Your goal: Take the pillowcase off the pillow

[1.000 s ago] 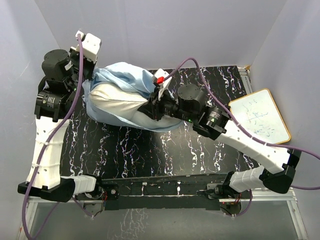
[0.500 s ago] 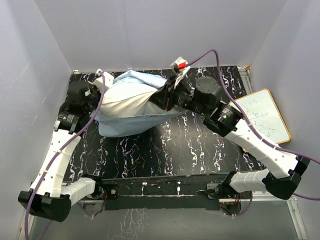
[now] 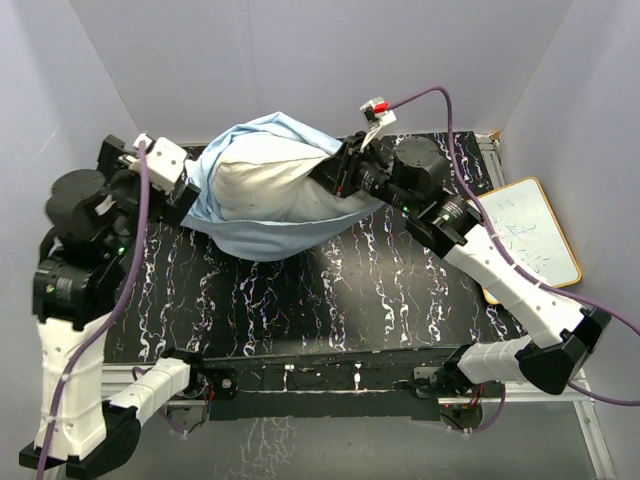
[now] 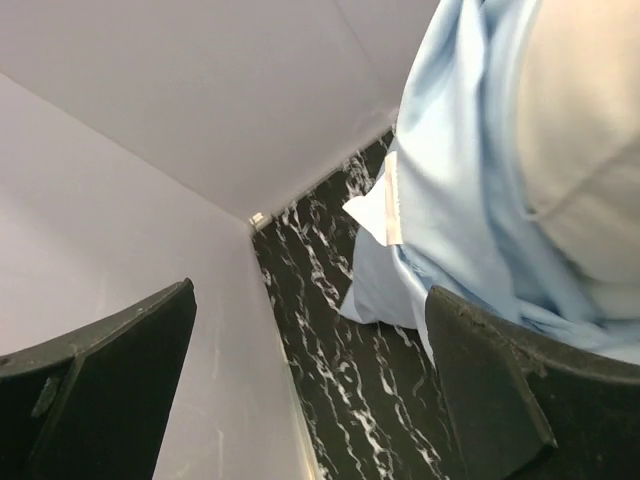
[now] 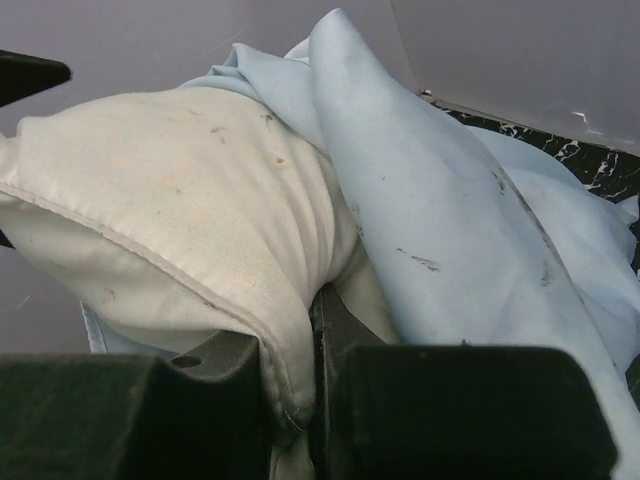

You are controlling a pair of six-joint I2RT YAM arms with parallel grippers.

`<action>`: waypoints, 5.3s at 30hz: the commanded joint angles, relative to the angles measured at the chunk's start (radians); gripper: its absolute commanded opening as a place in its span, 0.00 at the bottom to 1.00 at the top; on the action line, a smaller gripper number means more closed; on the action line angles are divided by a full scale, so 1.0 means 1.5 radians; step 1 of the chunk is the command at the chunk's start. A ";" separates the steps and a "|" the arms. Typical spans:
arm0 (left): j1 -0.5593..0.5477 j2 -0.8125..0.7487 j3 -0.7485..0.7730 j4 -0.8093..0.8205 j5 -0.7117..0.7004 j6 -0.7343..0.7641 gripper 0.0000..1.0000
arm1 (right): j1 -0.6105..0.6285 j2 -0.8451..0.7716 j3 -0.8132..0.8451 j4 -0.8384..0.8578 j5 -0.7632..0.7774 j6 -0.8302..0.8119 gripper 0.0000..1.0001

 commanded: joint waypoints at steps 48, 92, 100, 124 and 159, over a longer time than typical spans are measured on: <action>0.008 0.100 0.099 -0.307 0.319 0.387 0.97 | 0.220 0.200 0.264 0.006 -0.189 -0.092 0.08; 0.008 0.135 0.321 -0.336 0.266 0.274 0.00 | 0.020 -0.083 -0.169 0.171 -0.217 0.029 0.19; 0.008 0.130 0.361 -0.353 0.261 0.289 0.00 | -0.021 -0.125 -0.252 0.156 -0.189 0.021 0.20; 0.008 0.107 0.320 -0.313 0.274 0.260 0.00 | 0.041 -0.156 -0.260 0.343 -0.261 0.090 0.75; 0.023 0.139 0.480 -0.338 0.311 0.231 0.00 | 0.005 -0.106 -0.357 0.248 0.016 0.145 0.08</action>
